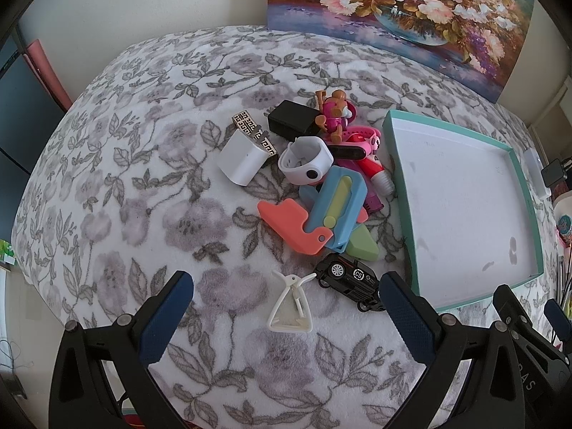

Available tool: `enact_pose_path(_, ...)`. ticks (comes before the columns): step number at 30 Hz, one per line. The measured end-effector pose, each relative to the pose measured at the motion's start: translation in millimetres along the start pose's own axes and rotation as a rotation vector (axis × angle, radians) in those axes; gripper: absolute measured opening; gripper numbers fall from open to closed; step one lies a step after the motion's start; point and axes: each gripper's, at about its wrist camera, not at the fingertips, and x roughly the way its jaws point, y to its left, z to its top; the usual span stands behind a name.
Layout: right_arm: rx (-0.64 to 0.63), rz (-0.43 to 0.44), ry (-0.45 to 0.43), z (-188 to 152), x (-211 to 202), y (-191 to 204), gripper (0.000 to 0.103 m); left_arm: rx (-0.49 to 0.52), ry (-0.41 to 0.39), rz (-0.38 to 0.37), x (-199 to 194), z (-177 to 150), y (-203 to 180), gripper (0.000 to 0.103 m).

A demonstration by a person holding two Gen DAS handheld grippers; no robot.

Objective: Organize rigid objects

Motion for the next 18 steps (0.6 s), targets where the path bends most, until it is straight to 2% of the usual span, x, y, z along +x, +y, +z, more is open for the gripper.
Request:
enact_pose_path(13, -0.015, 0.005, -0.004, 1, -2, 4, 0.103, -0.016, -0.008, 0.005, 0, -1, 4, 0.103)
enact_pose_path(15, -0.016, 0.029, -0.02, 2, -5, 6, 0.103, -0.041, -0.031, 0.037, -3, 1, 10, 0.103)
enact_pose_path(18, -0.026, 0.126, -0.058, 3, -15, 15, 0.103, -0.091, -0.064, 0.095, -8, 3, 23, 0.103)
